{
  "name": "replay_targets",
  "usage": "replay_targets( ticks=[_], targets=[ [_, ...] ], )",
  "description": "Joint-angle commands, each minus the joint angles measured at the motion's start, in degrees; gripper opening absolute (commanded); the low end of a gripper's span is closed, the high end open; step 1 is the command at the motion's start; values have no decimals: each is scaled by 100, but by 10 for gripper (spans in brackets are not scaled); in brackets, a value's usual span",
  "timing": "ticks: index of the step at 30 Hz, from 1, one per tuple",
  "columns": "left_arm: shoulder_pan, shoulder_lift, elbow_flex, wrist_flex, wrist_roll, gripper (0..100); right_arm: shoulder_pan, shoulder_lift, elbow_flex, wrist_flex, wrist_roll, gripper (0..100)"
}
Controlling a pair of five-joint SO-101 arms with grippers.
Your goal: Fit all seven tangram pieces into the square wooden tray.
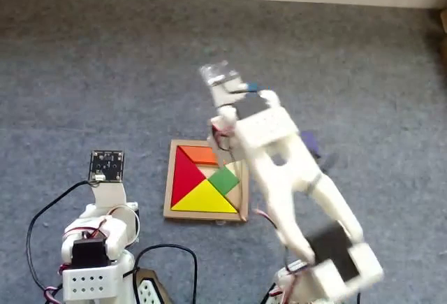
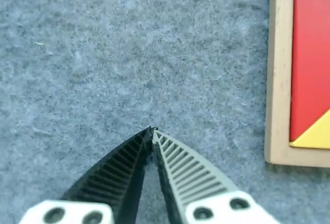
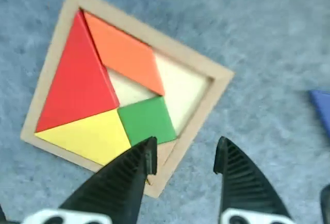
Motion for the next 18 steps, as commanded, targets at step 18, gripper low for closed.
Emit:
replay_targets(
  ticks=[18],
  targets=[
    [-4,-180,110,35,-44,14,1429,-338,1833,-4910,-9,195]
  ],
)
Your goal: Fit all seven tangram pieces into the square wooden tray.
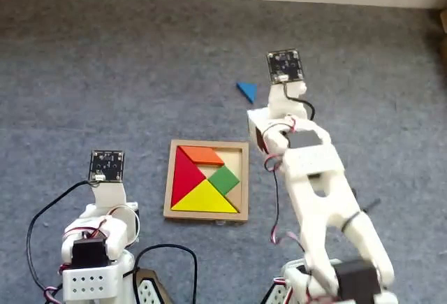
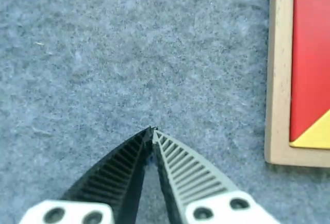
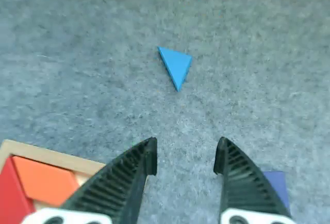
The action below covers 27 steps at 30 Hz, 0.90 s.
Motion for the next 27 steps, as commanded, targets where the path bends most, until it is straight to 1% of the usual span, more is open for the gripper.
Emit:
replay_targets(
  ticks=[1,7,9,12,14,17,22,27],
  targets=[
    [-4,-180,110,35,-44,14,57,1015,-1174,-215,-9,195],
    [-4,-180,110,35,-44,14,-31,3451,-3415,-215,-9,199],
    [-4,-180,110,35,-44,14,-31,4145,-4180,-136,-9,230],
    [-4,-180,110,35,-44,14,-31,4936,-5323,514,-26,302],
    [-4,-180,110,35,-44,14,-40,5376,-6070,1103,-44,325],
    [-4,-180,110,35,-44,14,-40,5965,-7090,1719,-53,325],
    [-4,-180,110,35,-44,14,-66,6932,-8462,2123,-53,325],
    [-4,-180,110,35,-44,14,-154,7723,-9525,2668,-18,324]
  ],
)
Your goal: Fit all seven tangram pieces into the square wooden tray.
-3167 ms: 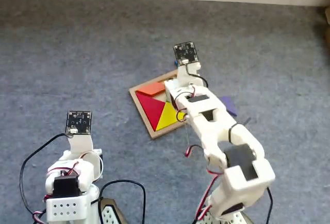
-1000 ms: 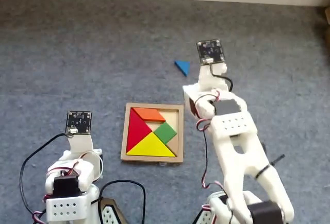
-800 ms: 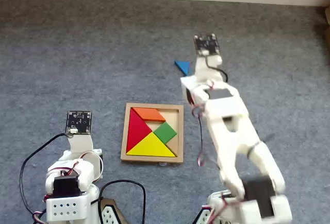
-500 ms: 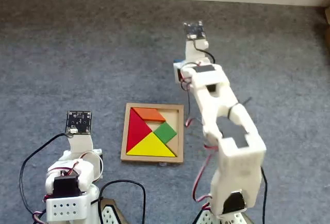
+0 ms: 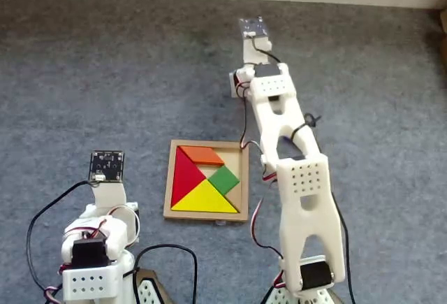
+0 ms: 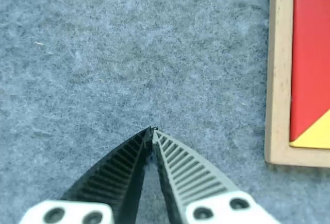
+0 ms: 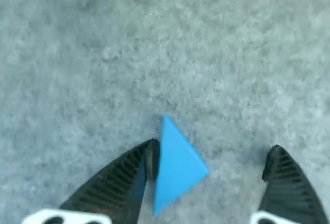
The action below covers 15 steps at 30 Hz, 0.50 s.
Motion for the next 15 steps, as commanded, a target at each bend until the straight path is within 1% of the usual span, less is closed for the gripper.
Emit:
replay_targets(
  ticks=[1,4,8,11,15],
  targets=[
    [-4,-180,110,35,-44,14,-154,303,-954,365,-18,324],
    [-4,-180,110,35,-44,14,-154,637,-1534,866,-9,311],
    [-4,-180,110,35,-44,14,-154,989,-2220,1358,-9,211],
    [-4,-180,110,35,-44,14,-154,1165,-2659,1648,-9,154],
    [-4,-180,110,35,-44,14,-154,1305,-3125,1991,0,137]
  ],
)
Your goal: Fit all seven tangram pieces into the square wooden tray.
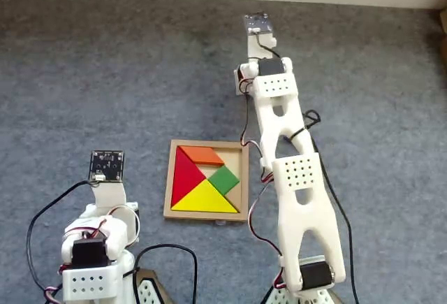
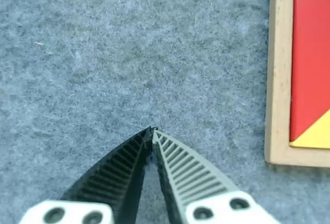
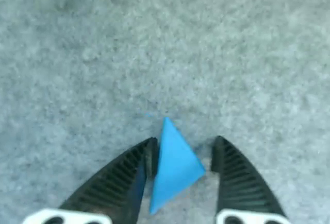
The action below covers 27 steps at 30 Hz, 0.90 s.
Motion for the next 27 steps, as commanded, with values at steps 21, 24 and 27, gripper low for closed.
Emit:
replay_targets(
  ticks=[21,24,27],
  targets=[
    [-4,-180,110,35,-44,14,-145,-13,-2457,2782,-9,48],
    [-4,-180,110,35,-44,14,-215,-154,-2448,2791,-62,108],
    [-4,-180,110,35,-44,14,-312,-268,-2431,2800,-70,194]
  ],
)
